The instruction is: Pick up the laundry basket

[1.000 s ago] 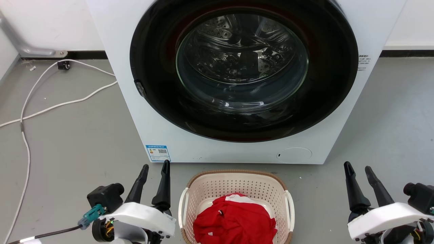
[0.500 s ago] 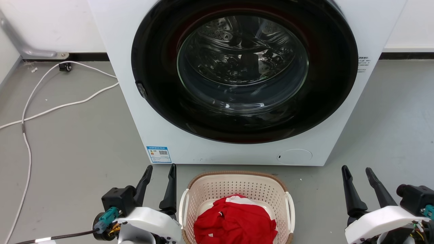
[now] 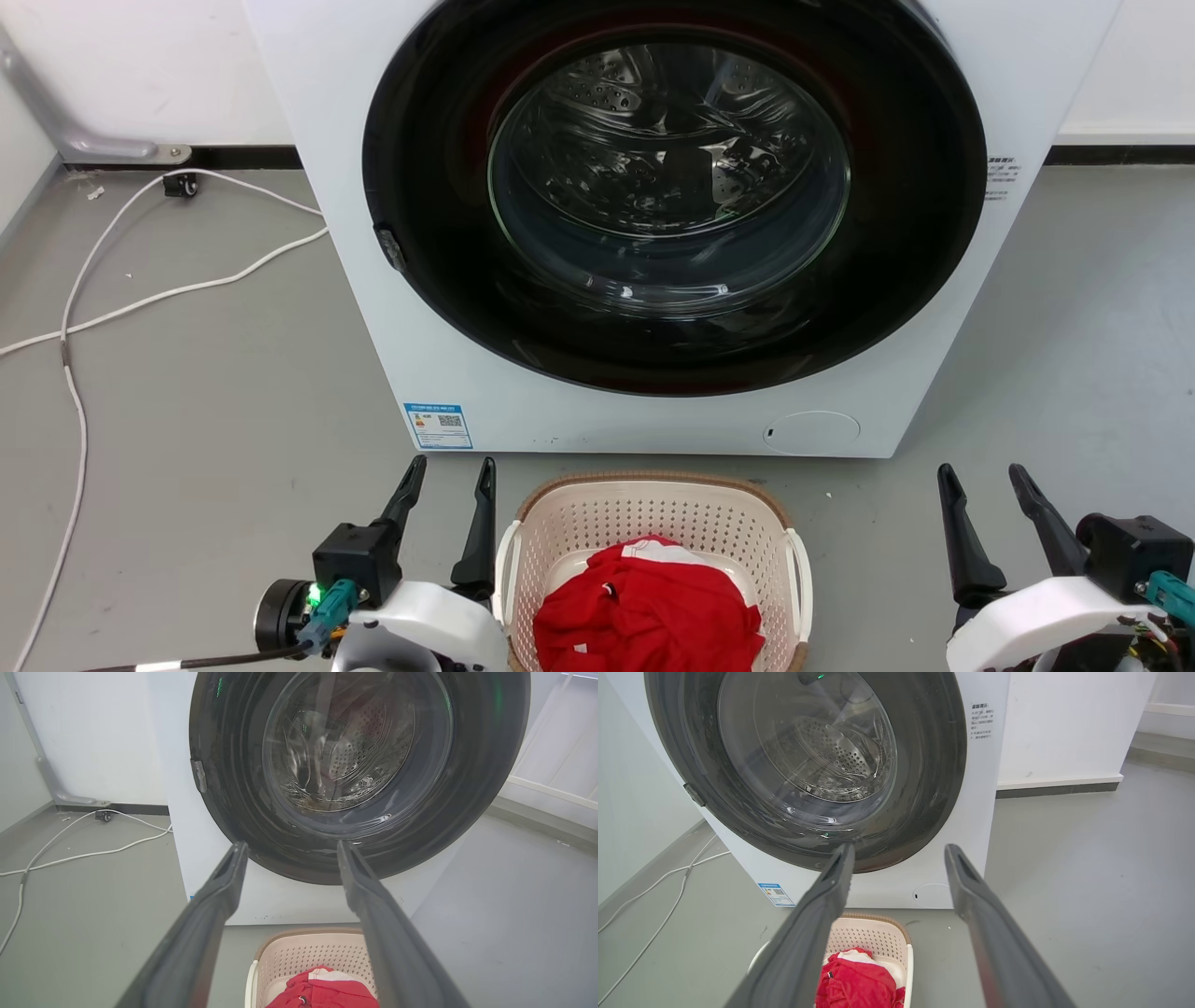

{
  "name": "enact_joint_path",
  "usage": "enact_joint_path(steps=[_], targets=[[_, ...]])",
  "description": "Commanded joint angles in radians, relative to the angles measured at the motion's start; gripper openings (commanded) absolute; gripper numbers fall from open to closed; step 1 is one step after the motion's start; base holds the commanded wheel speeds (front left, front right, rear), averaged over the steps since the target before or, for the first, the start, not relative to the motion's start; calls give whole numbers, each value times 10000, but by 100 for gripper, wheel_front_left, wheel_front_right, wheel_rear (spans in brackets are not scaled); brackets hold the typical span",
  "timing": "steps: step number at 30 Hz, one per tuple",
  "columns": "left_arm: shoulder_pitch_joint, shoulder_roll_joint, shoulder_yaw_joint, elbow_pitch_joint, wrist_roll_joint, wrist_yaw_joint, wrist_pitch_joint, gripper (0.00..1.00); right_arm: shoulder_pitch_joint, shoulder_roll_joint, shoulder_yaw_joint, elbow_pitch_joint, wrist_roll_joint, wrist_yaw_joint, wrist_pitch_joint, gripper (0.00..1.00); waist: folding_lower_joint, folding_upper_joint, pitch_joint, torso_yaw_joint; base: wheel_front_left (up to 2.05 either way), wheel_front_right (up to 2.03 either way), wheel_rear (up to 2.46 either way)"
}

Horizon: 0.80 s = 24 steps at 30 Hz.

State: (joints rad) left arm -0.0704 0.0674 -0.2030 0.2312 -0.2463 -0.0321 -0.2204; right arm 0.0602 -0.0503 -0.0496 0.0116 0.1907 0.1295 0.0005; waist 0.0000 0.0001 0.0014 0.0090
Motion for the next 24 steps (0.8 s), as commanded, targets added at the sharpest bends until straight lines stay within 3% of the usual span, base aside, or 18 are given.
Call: enact_joint_path(steps=[1, 24], targets=[[30, 43, -22, -12, 237, 66, -89, 100, 50, -3, 11, -115, -253, 17, -55, 100, 0, -1, -1, 5, 0, 0, 0], [128, -11, -153, 65, 1352, 215, -462, 100, 288, 2, -19, -242, -1342, 11, -270, 100, 0, -1, 2, 53, 0, 0, 0]])
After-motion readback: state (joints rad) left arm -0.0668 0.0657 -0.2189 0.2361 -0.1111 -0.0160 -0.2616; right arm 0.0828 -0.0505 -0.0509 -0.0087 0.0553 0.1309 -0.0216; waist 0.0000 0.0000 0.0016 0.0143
